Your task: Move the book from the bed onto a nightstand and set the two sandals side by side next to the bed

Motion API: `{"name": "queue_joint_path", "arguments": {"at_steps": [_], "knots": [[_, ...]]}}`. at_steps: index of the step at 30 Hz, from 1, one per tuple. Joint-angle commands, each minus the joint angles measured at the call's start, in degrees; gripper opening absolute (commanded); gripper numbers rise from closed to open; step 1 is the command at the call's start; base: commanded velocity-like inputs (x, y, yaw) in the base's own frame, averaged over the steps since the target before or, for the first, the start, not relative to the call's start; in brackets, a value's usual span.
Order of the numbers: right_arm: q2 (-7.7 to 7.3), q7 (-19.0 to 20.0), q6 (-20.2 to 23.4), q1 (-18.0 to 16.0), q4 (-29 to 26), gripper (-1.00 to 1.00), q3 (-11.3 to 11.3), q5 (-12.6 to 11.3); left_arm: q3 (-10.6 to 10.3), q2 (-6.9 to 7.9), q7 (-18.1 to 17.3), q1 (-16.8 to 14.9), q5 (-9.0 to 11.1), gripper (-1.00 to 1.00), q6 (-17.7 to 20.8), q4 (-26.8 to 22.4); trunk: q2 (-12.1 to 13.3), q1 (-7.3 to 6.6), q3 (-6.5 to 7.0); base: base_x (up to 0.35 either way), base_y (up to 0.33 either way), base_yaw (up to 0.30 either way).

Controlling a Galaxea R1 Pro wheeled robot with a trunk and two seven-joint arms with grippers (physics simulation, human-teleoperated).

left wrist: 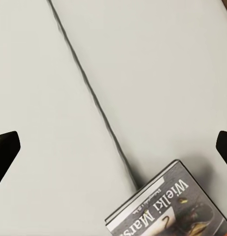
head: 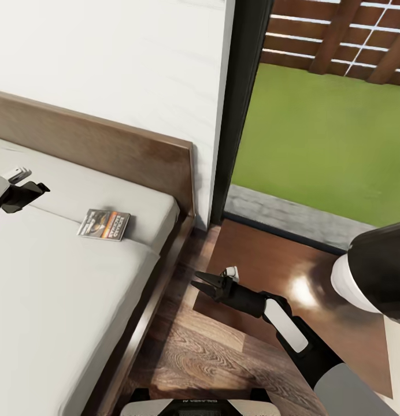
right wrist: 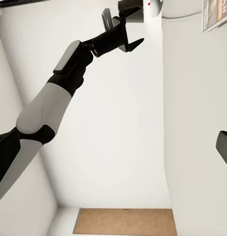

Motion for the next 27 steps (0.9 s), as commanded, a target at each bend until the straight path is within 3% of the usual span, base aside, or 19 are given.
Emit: {"name": "queue_joint_path", "arguments": {"at_steps": [1,27], "knots": [[-0.05,-0.08,0.35,-0.04,0.01,1.0,0.12,-0.5,0.02,-0.01,0.44,-0.01,0.62,1.0,0.21,-0.13,-0.02,0.0,-0.12,0.0,0.0,0.0],[0.0,-0.08,0.35,-0.05,0.08,1.0,0.12,-0.39,0.02,0.03,0.48,0.01,0.68,1.0,-1.27,-0.38,-0.02,0.0,-2.43,0.0,0.0,0.0]]}}
